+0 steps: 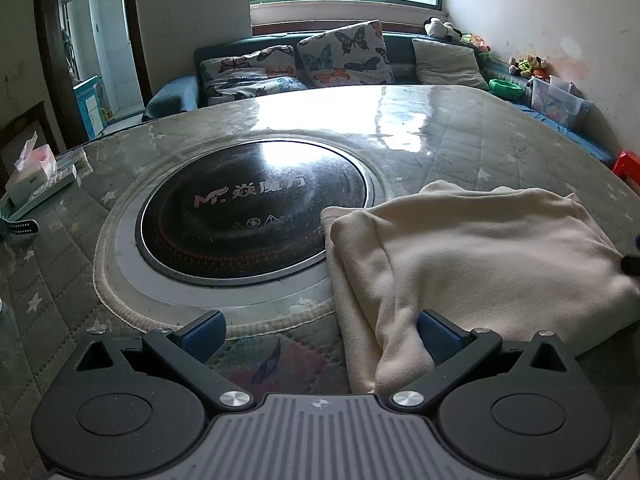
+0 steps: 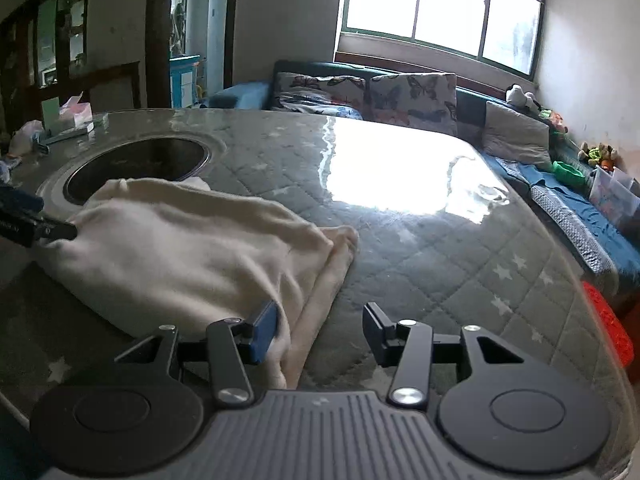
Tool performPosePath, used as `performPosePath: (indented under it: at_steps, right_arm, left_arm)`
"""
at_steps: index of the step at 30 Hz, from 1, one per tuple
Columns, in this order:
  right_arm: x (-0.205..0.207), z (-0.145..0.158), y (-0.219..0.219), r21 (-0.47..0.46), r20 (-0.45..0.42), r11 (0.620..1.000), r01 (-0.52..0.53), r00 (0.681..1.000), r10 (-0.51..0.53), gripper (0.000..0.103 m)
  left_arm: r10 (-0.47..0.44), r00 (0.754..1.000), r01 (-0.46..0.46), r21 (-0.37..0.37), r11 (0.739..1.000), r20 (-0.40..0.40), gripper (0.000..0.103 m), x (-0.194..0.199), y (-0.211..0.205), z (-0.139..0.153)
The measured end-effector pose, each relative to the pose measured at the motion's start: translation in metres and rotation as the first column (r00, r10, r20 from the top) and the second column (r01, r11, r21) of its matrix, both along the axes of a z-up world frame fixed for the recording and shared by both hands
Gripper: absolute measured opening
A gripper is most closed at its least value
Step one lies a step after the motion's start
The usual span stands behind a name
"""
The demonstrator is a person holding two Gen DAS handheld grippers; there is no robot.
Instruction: Fold clothes
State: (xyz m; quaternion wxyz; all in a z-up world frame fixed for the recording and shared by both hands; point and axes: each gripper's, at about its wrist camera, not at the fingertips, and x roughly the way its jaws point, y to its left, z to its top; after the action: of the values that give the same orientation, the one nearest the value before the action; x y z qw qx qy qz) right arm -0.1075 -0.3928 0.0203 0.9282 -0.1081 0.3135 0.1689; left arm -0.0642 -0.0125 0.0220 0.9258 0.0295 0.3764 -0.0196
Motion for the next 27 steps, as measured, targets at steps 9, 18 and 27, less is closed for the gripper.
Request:
performPosePath:
  at_steps: [9,18,27]
  right_arm:
    - [0.041,0.007,0.014,-0.006,0.029,1.000,-0.001,1.000,0.001,0.047]
    - [0.076,-0.011,0.014,-0.020,-0.015,0.998,0.065,0.998,-0.066,0.048]
    - [0.054,0.013,0.026,-0.023,0.057,1.000,0.002,0.998,-0.001,0.049]
  left_arm:
    - [0.004,1.000,-0.004,-0.005,1.000,-0.005,0.103,0.000,0.001,-0.001]
    - [-0.001,1.000,0.001,-0.005,1.000,-0.004,0.103,-0.001,0.002,0.000]
    - [-0.004,1.000,0.004,-0.003,1.000,0.002,0.103,-0.008,0.005,0.002]
